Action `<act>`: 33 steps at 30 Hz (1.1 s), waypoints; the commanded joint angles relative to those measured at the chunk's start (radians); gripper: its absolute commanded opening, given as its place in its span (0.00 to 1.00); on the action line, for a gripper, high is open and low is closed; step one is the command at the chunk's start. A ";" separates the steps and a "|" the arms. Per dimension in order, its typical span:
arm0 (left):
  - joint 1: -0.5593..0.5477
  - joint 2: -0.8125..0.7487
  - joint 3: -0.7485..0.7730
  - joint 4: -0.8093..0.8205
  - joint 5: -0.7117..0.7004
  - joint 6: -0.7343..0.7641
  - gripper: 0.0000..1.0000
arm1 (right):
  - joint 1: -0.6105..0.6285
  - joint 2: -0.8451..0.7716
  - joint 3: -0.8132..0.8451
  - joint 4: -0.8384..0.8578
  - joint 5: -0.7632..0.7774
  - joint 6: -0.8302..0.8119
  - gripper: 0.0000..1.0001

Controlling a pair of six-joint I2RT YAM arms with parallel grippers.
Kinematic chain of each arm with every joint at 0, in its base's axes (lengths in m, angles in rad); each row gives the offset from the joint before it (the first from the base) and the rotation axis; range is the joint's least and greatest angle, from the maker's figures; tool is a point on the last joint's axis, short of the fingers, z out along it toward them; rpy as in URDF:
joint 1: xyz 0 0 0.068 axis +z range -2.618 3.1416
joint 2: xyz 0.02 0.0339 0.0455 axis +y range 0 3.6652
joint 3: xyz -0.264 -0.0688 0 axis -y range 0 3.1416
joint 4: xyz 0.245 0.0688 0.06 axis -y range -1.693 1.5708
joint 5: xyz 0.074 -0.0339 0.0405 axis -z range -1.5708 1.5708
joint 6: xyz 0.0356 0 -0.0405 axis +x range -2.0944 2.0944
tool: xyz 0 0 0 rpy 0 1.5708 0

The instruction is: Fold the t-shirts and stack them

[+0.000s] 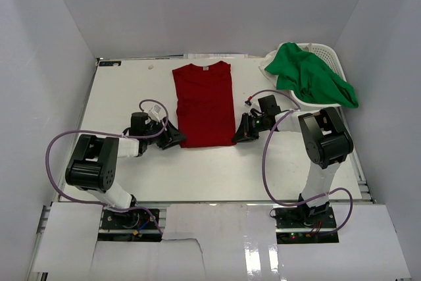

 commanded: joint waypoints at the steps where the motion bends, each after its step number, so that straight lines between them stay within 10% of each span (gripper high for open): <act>1: -0.014 0.055 -0.019 -0.073 -0.053 0.026 0.60 | 0.004 0.033 -0.005 -0.031 0.049 -0.034 0.08; 8: -0.017 0.085 -0.022 -0.065 -0.046 0.024 0.48 | 0.004 0.034 -0.007 -0.031 0.046 -0.034 0.08; 16: -0.017 0.088 -0.031 -0.067 -0.013 0.026 0.00 | 0.004 0.024 -0.014 -0.039 0.040 -0.039 0.08; 33: -0.042 -0.088 -0.108 -0.205 0.015 0.020 0.00 | 0.049 -0.150 -0.208 -0.046 0.077 -0.039 0.08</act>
